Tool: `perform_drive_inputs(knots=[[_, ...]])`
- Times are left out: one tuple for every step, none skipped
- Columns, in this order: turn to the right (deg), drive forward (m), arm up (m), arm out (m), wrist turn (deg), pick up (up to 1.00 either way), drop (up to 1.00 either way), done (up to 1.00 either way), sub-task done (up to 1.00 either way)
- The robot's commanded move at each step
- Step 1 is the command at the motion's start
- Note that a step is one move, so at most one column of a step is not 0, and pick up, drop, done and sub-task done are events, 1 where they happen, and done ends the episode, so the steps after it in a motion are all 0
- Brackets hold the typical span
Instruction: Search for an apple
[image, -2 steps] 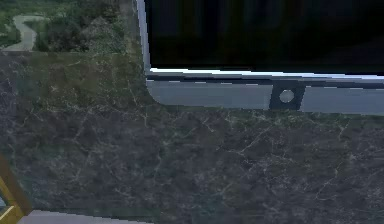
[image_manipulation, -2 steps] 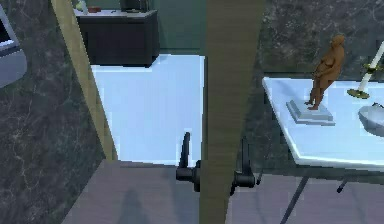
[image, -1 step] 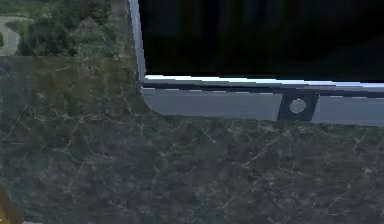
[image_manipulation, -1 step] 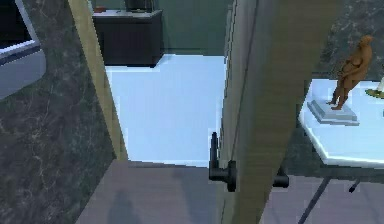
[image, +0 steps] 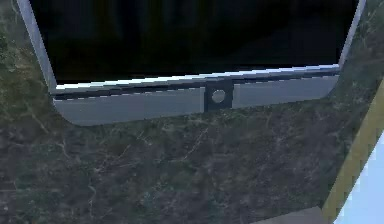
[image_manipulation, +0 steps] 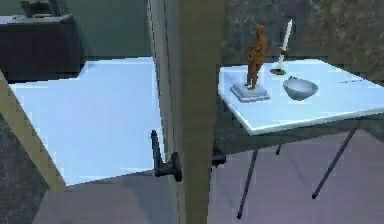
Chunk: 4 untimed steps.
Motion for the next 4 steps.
perform_drive_inputs(knots=[[0.0,0.45,0.00,0.00,0.0,0.00,0.00,0.00,0.00],[45.0,0.00,0.00,0.00,0.0,0.00,0.00,0.00,0.00],[30.0,0.00,0.00,0.00,0.0,0.00,0.00,0.00,0.00],[0.0,1.00,0.00,0.00,0.0,0.00,0.00,0.00,0.00]])
